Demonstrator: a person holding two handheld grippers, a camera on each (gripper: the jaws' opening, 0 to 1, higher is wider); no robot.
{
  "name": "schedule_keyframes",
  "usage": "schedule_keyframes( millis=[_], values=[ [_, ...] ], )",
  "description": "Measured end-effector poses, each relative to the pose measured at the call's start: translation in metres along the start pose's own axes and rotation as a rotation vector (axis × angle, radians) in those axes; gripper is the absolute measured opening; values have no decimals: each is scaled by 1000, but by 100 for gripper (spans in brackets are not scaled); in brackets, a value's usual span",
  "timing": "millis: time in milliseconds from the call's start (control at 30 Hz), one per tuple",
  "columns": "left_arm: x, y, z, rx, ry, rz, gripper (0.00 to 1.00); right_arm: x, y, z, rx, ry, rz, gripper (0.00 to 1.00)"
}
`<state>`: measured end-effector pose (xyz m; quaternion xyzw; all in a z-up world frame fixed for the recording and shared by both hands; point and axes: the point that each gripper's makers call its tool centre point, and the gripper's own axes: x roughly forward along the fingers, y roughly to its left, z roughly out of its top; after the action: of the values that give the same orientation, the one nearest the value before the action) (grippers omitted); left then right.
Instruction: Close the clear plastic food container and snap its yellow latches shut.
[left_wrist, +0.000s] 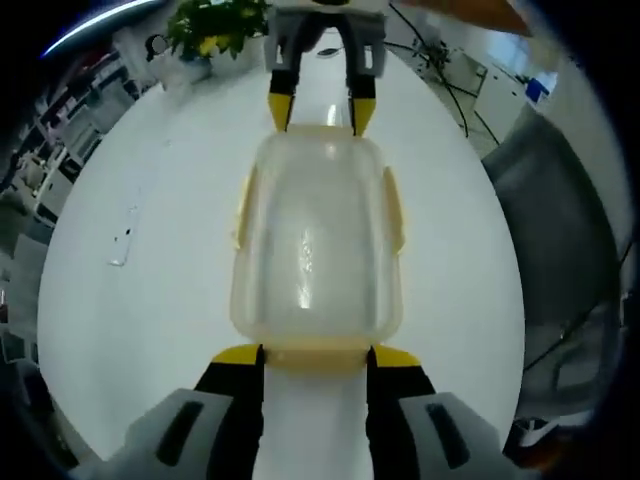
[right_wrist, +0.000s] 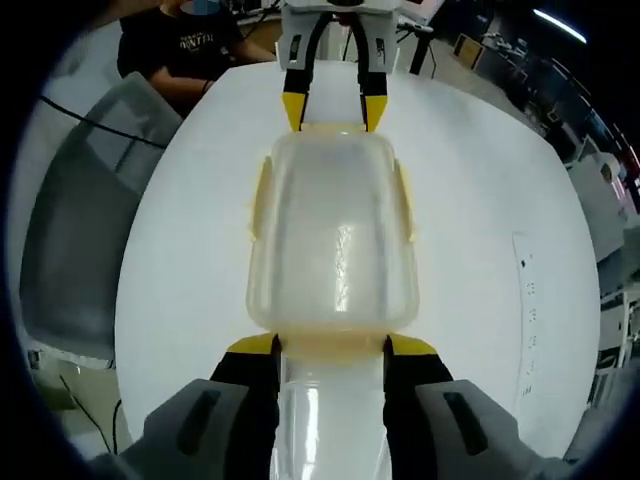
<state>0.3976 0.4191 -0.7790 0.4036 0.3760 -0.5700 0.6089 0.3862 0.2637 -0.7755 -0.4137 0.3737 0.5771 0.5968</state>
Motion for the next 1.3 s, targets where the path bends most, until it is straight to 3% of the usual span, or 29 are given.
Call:
schedule_keyframes(
  millis=[133, 433, 800, 1100, 1300],
  values=[
    [-1, 2, 20, 13, 10, 18, 34, -16, 0, -17, -3, -15, -14, 37],
    [12, 8, 83, 32, 4, 34, 34, -46, -8, -67, 4, -29, -49, 37],
    [35, 13, 136, 61, 27, 17, 34, -70, -13, -121, 39, -40, -53, 37],
    [55, 13, 170, 69, 22, 0, 34, -81, -13, -156, 58, -23, -56, 37],
    [72, 13, 184, 82, 33, -24, 34, -83, -9, -178, 73, -5, -47, 37]
  ],
)
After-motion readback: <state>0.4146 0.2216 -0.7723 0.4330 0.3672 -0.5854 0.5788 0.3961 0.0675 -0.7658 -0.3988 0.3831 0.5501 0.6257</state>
